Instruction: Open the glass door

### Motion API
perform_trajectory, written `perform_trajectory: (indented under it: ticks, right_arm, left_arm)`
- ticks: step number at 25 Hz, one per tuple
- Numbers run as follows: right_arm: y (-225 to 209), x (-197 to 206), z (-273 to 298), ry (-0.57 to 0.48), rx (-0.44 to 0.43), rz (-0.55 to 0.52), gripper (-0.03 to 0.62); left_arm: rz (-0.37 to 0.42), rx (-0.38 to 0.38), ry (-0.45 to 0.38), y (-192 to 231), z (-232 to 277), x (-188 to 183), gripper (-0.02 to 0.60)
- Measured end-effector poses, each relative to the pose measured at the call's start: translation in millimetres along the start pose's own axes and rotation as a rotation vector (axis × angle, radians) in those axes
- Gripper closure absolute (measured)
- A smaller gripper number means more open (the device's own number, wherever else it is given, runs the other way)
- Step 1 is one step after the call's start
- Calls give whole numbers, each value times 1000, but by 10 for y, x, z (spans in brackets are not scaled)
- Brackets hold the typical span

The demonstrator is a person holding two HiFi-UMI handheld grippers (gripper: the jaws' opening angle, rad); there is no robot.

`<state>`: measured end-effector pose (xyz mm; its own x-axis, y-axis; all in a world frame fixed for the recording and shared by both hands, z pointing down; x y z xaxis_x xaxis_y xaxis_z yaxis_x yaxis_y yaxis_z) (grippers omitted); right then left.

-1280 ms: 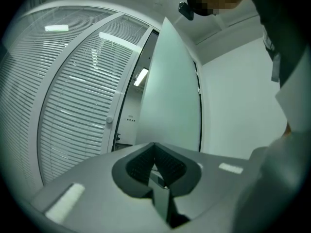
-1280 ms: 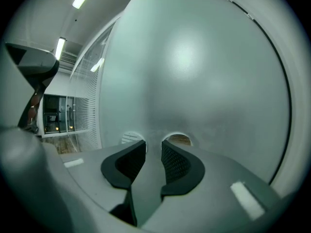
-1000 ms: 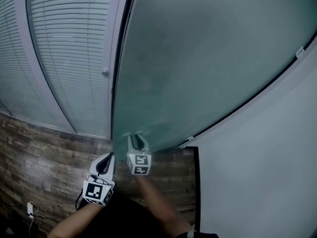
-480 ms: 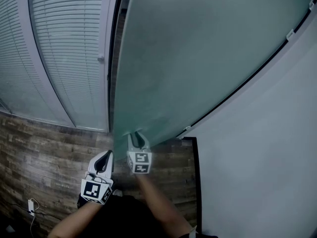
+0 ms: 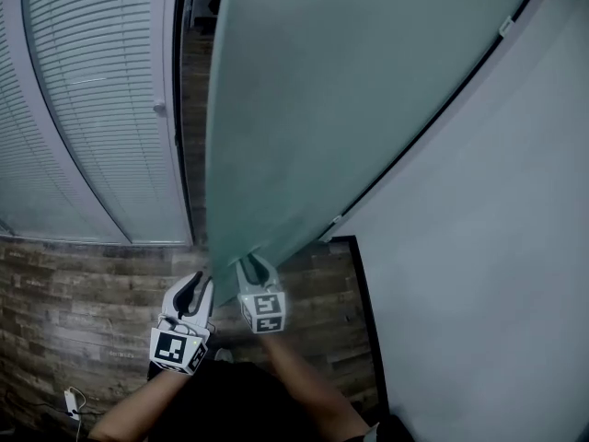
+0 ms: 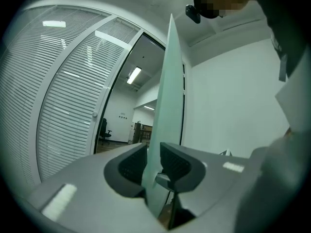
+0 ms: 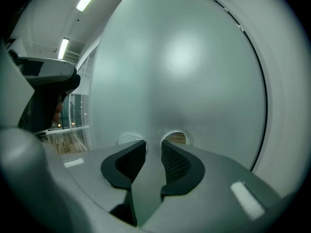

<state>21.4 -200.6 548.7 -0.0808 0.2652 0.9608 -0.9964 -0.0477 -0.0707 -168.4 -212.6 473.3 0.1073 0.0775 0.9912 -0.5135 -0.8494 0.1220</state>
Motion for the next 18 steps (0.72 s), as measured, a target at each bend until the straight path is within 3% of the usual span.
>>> perform_trajectory:
  ticks: [4, 9, 13, 15, 18]
  right_arm:
    - [23, 11, -145, -3, 42, -8, 488]
    - [102, 65, -269, 9, 38, -15, 488]
    - [128, 138, -458, -5, 40, -8, 487]
    - [126, 244, -592, -25, 44, -12, 485]
    - [127, 307, -710, -33, 61, -17, 484]
  left_arm:
    - [-16, 86, -7, -68, 83, 5, 462]
    - [30, 152, 2, -127, 91, -2, 456]
    - [57, 180, 5, -274, 84, 68, 457]
    - [78, 200, -6, -406, 42, 118, 490]
    - [53, 228, -19, -504, 36, 150, 518]
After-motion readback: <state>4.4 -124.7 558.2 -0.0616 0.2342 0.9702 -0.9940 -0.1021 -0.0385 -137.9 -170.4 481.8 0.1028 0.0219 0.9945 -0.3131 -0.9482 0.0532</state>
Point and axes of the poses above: the fingertips, and each gripper's own axes: z forward along the fingers, y to its left, x out of its underside, the point moved 9 cm from there along -z, backward along the fingers, and after that the axes turned 4 degrees about z, right-handed, at the moved point
